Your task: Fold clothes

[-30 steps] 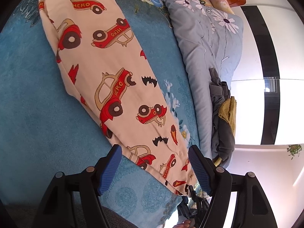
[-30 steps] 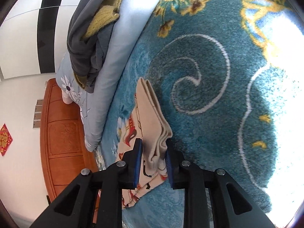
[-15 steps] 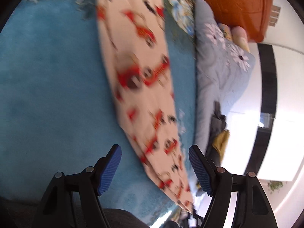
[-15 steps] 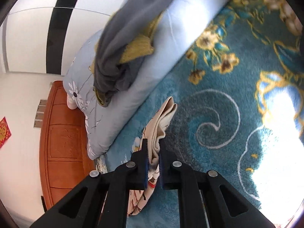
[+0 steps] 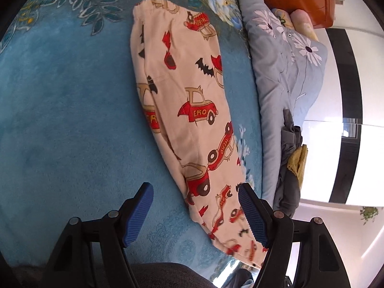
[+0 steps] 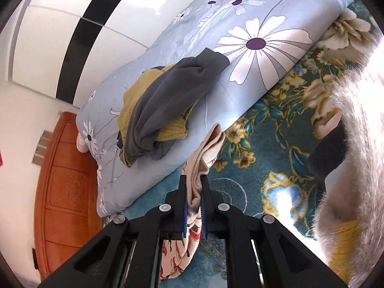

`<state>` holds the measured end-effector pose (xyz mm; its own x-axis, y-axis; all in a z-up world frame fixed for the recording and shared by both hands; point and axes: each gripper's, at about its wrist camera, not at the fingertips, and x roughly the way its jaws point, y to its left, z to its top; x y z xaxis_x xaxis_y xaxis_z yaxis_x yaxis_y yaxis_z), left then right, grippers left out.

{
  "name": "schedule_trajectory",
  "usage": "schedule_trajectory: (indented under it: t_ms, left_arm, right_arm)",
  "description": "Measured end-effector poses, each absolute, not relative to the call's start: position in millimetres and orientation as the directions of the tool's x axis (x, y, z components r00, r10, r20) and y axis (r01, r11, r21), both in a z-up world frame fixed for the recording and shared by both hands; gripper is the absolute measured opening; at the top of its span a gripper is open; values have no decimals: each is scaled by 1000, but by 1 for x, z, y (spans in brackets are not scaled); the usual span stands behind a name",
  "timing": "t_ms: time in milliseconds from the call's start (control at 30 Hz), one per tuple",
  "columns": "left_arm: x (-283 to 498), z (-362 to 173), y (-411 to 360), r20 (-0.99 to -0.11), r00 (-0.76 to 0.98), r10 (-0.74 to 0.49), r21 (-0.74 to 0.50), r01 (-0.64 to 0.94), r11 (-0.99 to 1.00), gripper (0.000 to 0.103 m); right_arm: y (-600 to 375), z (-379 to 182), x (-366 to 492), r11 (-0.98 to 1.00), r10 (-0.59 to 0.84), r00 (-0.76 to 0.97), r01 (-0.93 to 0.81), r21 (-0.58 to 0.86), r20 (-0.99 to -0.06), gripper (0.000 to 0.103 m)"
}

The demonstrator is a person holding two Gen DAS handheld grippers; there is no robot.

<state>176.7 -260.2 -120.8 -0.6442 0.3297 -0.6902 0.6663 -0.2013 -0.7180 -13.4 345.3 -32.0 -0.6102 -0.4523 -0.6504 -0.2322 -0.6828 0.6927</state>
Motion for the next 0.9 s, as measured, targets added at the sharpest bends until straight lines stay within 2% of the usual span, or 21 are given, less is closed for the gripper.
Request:
schedule_trajectory:
  t_ms: [133, 333, 467, 633, 733, 900]
  left_arm:
    - [181, -122, -274, -689, -652, 315, -719, 671, -182, 77]
    - [214, -137, -310, -718, -653, 243, -687, 720, -94, 77]
    - [228, -148, -310, -706, -662, 253, -693, 718, -55, 77]
    - [239, -148, -308, -695, -673, 253, -707, 705, -66, 77]
    - [238, -143, -312, -689, -679, 255, -715, 693, -86, 77]
    - [240, -135, -318, -686, -686, 243, -723, 681, -116, 77]
  right_arm:
    - [303, -20, -18, -753, -479, -579, -114, 648, -659, 9]
    - [230, -15, -31, -738, -587, -517, 24, 675, -624, 9]
    - [157, -25, -36, -739, -642, -419, 115, 664, -642, 9]
    - [60, -52, -37, -738, -674, -262, 200, 645, -690, 9]
    - [15, -80, -35, -731, -682, -166, 182, 657, -712, 9]
    - [-44, -109, -27, -770, -630, -77, 196, 608, -773, 9]
